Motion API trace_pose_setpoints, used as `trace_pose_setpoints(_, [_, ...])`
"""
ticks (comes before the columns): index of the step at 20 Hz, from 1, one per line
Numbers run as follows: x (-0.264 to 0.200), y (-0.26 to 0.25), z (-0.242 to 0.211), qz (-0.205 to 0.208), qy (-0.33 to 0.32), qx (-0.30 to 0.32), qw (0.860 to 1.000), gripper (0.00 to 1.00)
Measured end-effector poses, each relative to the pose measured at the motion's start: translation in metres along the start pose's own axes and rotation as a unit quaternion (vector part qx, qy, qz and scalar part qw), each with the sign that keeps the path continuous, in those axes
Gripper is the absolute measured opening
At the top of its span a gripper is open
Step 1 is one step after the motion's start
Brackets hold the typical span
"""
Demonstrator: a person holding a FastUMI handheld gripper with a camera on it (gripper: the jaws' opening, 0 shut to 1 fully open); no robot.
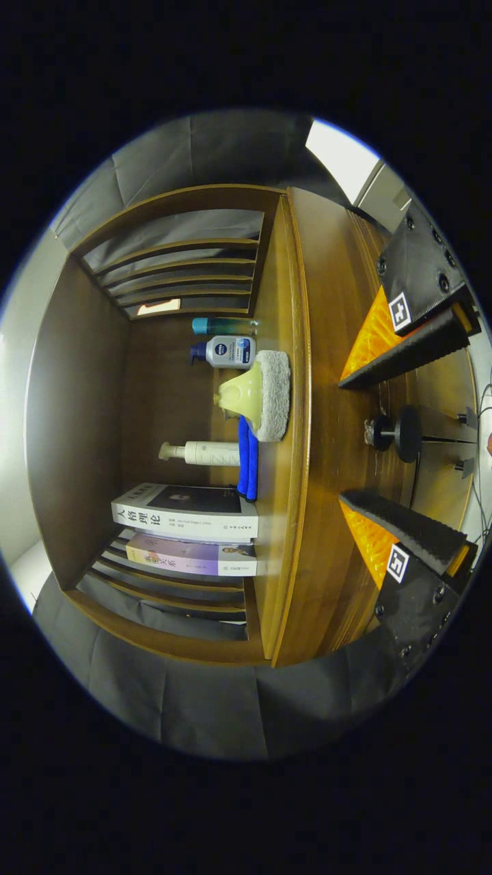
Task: Pull open the drawer, take out the items inside it, and place them on the countertop above the cabinet.
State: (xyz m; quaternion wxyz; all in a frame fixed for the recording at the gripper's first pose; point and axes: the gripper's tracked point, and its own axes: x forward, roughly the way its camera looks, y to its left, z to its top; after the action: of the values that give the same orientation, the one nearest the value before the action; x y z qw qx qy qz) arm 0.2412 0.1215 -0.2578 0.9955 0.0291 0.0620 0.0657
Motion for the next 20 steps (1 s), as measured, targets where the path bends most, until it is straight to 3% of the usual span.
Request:
trace_pose_setpoints(6, [-0.021, -0.012, 0.027, -0.016, -0.002, -0.013, 1.0, 0.97])
trace_pose_setpoints(15, [-0.114, -0.037, 0.101, -0.027, -0.027, -0.046, 0.998, 0.97])
trace_pose_setpoints(20, [-0.164, -0.055, 0.13, -0.051, -0.05, -0.003, 0.997, 0.97])
